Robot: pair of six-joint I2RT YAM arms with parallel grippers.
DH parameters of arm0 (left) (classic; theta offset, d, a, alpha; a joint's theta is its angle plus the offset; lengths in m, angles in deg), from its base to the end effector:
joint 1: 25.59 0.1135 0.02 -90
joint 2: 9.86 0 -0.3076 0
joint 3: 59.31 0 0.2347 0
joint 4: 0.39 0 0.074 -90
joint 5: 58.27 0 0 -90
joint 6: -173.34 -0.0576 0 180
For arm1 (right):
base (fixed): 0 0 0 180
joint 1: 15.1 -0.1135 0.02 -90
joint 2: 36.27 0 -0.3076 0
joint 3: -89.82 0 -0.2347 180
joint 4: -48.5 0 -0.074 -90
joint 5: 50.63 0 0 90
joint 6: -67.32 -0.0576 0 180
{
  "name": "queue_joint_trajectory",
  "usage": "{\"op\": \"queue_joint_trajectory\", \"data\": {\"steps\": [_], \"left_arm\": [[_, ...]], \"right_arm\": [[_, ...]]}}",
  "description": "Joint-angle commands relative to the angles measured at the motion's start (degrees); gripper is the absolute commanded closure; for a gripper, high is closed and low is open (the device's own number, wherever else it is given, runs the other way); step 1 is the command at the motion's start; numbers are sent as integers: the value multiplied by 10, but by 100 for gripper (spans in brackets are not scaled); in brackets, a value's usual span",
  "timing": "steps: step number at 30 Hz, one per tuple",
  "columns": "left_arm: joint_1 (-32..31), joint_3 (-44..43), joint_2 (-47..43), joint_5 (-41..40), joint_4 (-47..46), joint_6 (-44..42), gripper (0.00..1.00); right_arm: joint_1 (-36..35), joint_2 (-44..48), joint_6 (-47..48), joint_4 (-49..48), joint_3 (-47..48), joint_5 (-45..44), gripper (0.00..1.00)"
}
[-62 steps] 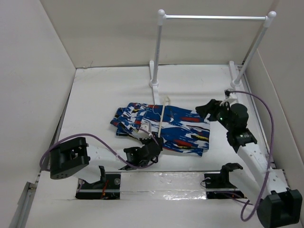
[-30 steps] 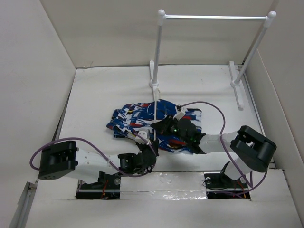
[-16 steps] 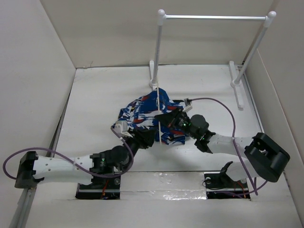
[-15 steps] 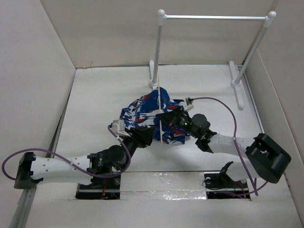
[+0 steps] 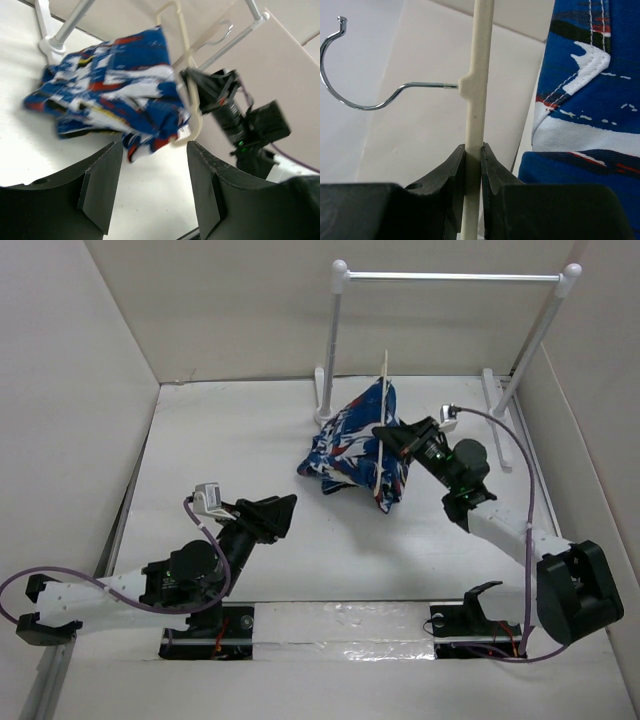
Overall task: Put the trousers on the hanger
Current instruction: Place the hanger at the clothesline.
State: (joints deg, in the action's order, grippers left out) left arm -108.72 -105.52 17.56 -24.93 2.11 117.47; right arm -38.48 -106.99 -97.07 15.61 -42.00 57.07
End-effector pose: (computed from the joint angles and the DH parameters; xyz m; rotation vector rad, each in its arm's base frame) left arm 0.0562 -0.0643 0.3604 -0.2923 1.4729 -1.0465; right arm 0.2335 0.1200 0.3370 0.4148 1.5557 1.5919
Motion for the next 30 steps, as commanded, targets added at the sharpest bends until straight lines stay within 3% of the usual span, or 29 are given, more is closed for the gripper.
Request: {"op": "queue_joint_trajectory", "data": {"steps": [1,7,17,30], "left_arm": [[-1,-16,-22,-14,62,22,49],[-1,34,-71,-25,136,109,51],[-1,58,-89,-22,161,132,52],[-1,61,-62,-39,139,120,52]], "right_arm": [[49,23,5,-52,127,57,100],[121,-22,57,74,288,91,100],[198,-149,69,166,484,139,100],[226,-231,34,132,548,167,100]]}}
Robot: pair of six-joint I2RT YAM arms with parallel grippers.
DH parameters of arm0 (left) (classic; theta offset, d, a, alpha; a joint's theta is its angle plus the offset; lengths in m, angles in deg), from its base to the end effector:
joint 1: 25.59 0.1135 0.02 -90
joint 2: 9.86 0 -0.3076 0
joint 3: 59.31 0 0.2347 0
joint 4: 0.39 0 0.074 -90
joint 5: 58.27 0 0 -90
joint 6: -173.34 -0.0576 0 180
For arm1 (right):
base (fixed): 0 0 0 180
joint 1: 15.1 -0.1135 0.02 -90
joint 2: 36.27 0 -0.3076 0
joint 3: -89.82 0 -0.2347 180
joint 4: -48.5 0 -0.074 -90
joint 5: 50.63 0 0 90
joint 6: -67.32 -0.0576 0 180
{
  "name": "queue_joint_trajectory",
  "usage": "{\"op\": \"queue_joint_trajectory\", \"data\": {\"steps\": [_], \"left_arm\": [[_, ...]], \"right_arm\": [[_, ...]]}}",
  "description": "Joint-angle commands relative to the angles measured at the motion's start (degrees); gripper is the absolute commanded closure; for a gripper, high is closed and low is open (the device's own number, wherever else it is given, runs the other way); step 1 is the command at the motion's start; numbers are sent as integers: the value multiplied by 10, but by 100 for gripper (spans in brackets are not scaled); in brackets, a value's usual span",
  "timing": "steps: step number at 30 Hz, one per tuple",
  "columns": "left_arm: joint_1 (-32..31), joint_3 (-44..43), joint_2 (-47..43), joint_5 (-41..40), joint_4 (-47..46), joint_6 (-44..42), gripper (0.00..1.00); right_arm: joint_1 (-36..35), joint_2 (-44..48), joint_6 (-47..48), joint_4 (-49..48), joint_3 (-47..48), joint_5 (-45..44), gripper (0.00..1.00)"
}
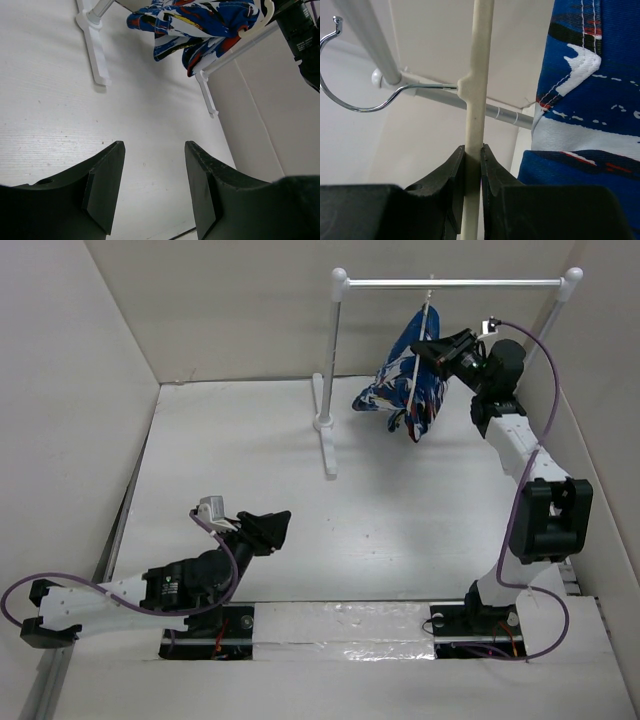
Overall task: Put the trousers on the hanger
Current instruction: Place the hanger at the clothesline.
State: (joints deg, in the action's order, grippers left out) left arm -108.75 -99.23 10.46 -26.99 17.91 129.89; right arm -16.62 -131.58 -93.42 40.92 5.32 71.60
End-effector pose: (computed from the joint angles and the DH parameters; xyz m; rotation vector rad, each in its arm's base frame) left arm 0.0556 -0.0503 0.3014 -0.3315 1.6127 -0.9803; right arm 0.4038 0.0414 0.4372 0.4561 1.5604 1.4027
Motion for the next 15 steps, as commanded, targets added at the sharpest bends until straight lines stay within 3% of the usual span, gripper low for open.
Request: {"op": "queue_joint_trajectory", "data": {"steps": [1,15], "left_arm": [[-1,-3,11,-20,-18,-3,52],[-1,-6,21,-27,-15,6,51]], "right_arm": [[7,2,-4,-119,92,24,100],[35,-32,-34,-141,139,47,100]]}}
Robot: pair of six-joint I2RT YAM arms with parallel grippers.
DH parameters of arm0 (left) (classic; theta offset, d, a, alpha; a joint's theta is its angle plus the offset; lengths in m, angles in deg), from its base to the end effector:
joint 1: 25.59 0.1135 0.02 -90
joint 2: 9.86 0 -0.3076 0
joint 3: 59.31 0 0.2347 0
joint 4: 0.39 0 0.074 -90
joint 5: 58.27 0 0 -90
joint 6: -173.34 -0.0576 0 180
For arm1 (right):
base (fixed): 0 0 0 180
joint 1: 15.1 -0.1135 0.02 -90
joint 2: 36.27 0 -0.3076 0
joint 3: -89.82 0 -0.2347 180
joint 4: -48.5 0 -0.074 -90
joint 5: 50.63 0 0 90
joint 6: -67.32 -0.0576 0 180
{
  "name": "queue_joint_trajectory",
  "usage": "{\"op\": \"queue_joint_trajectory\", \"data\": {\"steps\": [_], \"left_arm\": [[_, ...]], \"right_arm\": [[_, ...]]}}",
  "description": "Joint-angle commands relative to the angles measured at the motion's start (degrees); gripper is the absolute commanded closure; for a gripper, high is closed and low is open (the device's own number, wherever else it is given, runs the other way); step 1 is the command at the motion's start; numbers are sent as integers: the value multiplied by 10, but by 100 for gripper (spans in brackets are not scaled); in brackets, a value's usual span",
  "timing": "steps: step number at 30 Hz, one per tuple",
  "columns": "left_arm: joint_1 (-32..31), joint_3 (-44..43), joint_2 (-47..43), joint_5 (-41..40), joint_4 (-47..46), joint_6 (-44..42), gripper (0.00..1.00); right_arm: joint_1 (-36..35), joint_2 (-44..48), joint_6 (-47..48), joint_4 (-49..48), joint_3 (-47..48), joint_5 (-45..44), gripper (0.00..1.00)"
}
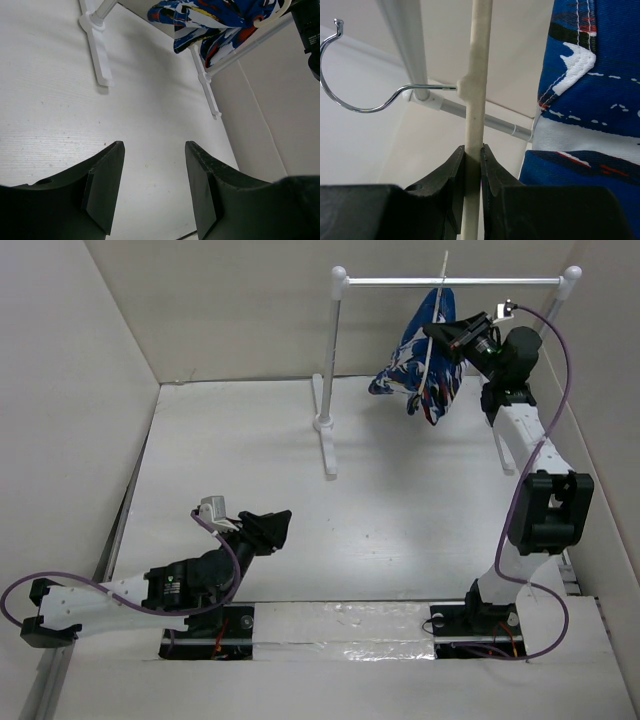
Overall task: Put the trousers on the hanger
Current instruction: Place the hanger at the clothesline, then reset both arms
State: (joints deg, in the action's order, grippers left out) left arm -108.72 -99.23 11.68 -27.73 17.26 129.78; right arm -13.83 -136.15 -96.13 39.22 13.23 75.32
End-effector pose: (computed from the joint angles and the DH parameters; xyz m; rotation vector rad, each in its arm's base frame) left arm 0.0564 -0.0535 0.3018 -0.3343 1.6143 -0.9604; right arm 0.4253 0.0244 0.4577 0.4094 1.5028 1.4432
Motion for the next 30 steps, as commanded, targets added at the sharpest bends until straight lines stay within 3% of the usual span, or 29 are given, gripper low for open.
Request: {"op": "queue_joint_trajectory", "data": {"steps": [1,7,17,20,21,22,27,30], "left_arm": [[-1,-6,9,-18,-9,6,51],[-1,-7,9,-14,-20,-4,51],[-1,-17,26,0,-41,-11,51],[-1,-23,34,3,-43,-11,50],[-1,-25,39,4,-55,-18,50],[-1,-27,43,5,-61,-21,48],[-1,-60,80,8,-69,-39,39],[-1,-89,101,4,-56,-45,34]], "right_arm": [[7,9,-3,-114,68,6,100],[24,-26,-3,-91,100,14,100],[36,-20,30,-85,31,17,99],[41,-1,54,-76,12,20,61],[47,6,69,-74,5,18,23],[47,25,80,-68,-8,15,0],[57,119,236,59,-54,-25,0],[64,229,284,65,-148,-72,0]]}}
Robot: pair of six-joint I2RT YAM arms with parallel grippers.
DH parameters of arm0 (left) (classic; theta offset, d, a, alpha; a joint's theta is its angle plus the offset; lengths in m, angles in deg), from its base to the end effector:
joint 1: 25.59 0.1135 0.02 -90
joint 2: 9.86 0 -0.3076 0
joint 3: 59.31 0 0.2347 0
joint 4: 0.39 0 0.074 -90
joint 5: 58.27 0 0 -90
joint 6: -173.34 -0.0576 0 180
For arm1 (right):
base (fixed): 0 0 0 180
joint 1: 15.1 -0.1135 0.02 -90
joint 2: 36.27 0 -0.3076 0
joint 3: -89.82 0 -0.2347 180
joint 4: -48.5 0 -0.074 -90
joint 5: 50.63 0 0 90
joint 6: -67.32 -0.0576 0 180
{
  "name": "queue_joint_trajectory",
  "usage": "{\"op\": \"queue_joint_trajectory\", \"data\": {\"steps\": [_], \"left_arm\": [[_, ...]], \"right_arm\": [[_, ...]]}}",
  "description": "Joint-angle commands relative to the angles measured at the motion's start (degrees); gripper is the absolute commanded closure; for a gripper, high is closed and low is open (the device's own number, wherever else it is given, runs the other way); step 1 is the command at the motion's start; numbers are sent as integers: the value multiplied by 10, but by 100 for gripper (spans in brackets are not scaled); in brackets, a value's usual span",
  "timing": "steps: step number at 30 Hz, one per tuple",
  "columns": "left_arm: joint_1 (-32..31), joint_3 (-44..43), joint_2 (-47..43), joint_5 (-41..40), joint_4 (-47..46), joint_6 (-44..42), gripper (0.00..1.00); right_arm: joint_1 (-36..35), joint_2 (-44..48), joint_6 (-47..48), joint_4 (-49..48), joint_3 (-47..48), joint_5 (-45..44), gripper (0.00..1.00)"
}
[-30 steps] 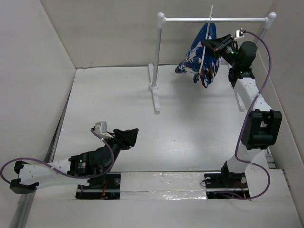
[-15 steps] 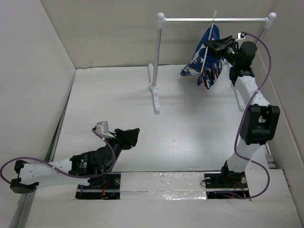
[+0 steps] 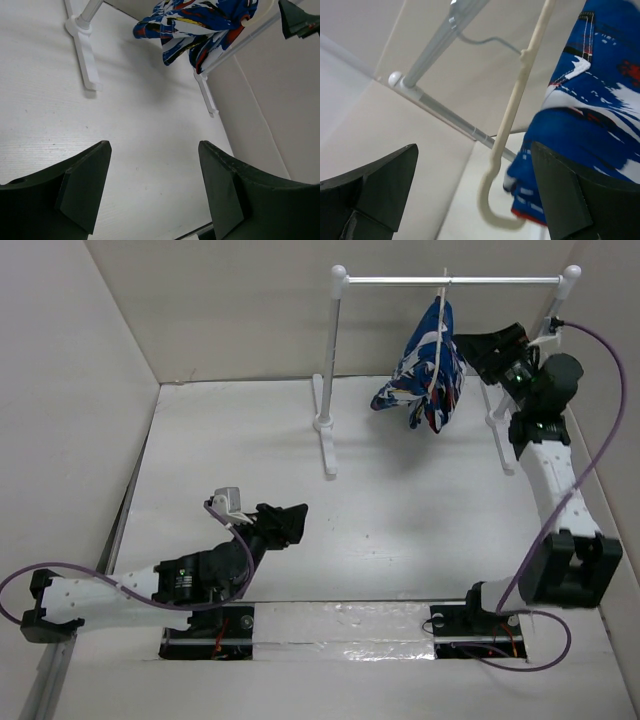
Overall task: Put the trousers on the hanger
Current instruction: Reset both arms
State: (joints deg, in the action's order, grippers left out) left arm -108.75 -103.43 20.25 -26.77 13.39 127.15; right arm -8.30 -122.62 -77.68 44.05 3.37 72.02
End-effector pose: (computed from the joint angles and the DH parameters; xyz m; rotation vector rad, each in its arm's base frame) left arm 0.0590 -0.0793 0.3250 -0.2769 1.6246 -0.9314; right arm 0.3544 -0.0110 0.4746 0.2875 1.4613 1.0771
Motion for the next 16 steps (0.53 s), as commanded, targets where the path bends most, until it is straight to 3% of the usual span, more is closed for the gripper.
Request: {"op": "queue_joint_trajectory", "data": {"steps": [1,5,10,13,16], "left_arm": [[-1,-53,20,-8,-13,-21,31],[-1,-81,21,-19,4,-28,30],[-1,-77,-11,-13,1,-37,30],[-1,-62,-29,-5,7,-22,31],[-1,-51,-33,-1,-6,-23,30]], "right_arm": [[8,124,110,15,-77,-49,0],[8,300,182,45,-208,-32,0],[8,588,277,220,-355,-63,0],[0,703,319,328,-387,-94,0],[-14,720,362,407,-380,-107,0]]}}
